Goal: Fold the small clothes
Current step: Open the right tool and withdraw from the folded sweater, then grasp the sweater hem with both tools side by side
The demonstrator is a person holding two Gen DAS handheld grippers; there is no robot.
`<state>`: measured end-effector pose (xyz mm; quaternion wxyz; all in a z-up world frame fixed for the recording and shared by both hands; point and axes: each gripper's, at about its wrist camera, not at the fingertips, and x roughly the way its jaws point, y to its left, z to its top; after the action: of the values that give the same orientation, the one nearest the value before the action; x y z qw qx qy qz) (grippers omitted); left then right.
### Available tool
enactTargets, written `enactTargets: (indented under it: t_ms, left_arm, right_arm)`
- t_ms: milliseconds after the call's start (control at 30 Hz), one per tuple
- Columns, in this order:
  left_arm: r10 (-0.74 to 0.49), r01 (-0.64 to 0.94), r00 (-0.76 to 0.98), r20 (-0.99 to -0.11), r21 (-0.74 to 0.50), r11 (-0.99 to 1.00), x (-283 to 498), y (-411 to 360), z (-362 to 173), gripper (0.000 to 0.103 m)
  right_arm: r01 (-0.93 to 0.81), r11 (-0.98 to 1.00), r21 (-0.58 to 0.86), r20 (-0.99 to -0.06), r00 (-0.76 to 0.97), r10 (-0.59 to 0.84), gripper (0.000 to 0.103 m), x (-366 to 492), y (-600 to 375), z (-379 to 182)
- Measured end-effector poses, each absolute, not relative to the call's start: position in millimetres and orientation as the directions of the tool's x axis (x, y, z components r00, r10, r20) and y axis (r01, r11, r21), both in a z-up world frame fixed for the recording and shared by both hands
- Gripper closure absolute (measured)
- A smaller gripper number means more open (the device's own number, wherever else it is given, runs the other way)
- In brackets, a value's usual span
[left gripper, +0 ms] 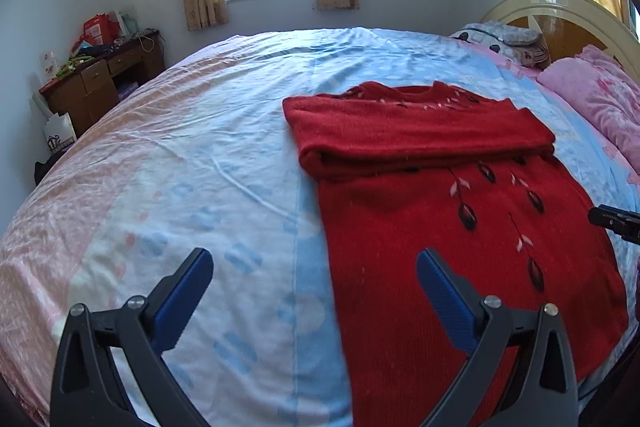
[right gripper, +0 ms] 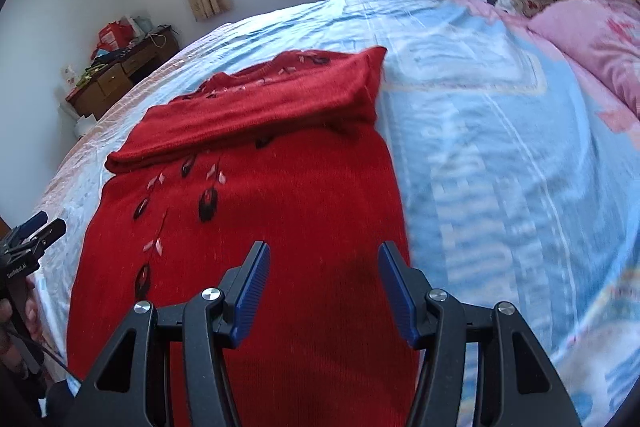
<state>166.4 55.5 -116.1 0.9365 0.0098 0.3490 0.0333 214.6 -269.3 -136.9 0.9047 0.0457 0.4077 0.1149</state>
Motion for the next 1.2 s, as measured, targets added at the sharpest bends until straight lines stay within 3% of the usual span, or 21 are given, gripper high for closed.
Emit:
enactTargets:
  t_ms: [600, 867, 1133, 1200]
  left_arm:
    - [-0.001, 0.041, 0.698, -0.716, 0.039, 0.998, 117, 40, -134, 0.000]
    - [-0.084, 0.101, 0.646, -0.759, -0.024, 0.995, 91, 30, -144, 0.001]
    - [-0.167, 0.126, 0.562, -0.810, -0.116, 0.985, 79, 27, -161, 0.026]
    - [-0.164, 0.115, 0.545, -0.822, -0.121, 0.986, 78, 28, -166, 0.028]
  right_arm:
    - [-0.170, 0.975, 0.140, -0.804, 0.556, 0.212, 0.045, 138, -278, -158]
    - [-0.170, 0.977, 0.127, -0.805, 0.558, 0.201, 0.045, 114, -284, -158]
    - [-0.153, 0.982, 0.113, -0.819, 0.546, 0.179, 0.044, 103, -292, -162]
    - [-0.146, 0.983, 0.111, -0.824, 0.540, 0.173, 0.044, 101, -294, -163]
